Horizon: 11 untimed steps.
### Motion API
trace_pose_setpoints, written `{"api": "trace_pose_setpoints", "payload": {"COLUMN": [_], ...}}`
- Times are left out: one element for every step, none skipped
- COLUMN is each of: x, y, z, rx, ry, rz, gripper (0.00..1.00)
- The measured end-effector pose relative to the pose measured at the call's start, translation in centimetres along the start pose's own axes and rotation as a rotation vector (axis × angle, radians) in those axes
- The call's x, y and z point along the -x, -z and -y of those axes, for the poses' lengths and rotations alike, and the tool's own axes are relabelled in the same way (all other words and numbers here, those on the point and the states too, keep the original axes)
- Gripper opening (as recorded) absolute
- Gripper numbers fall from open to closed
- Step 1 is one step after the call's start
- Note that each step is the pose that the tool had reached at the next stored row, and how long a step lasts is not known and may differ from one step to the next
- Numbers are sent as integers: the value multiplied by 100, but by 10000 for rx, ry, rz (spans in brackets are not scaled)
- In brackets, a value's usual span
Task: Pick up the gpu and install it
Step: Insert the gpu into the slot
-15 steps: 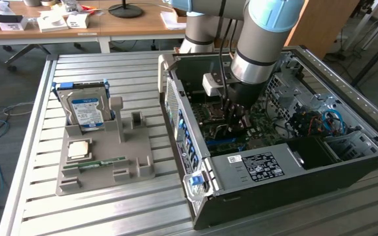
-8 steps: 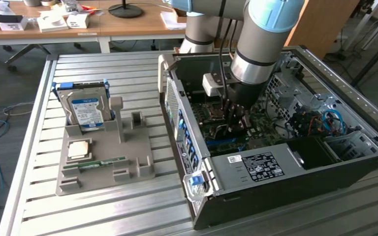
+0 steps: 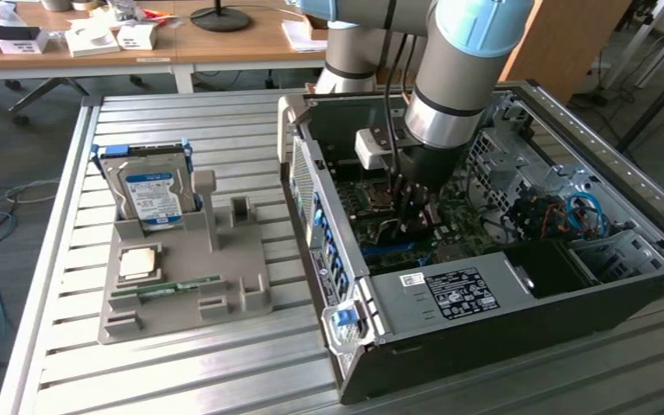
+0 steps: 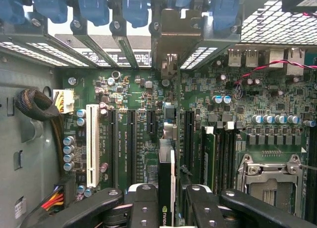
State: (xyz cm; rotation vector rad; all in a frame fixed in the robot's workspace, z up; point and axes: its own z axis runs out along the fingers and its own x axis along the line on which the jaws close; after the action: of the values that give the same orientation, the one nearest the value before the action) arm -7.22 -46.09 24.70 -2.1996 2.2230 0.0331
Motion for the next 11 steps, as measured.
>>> {"api": "trace_pose_setpoints", "payload": {"x": [0,0,0,0,0,0,0,0,0,0,0], "y": [0,0,0,0,0,0,0,0,0,0,0], "z": [-1,-1,-1,-2,-2,-2,-2,-2,-2,-2,-2], "rx": [-1,0,0,0,0,0,0,0,0,0,0], "ry": [0,2,3,2,1,1,1,1,1,1,1], "rz": [0,0,1,0,0,0,1,0,0,0,0], "gripper": [26,26,26,26,26,26,26,26,26,26,26]}}
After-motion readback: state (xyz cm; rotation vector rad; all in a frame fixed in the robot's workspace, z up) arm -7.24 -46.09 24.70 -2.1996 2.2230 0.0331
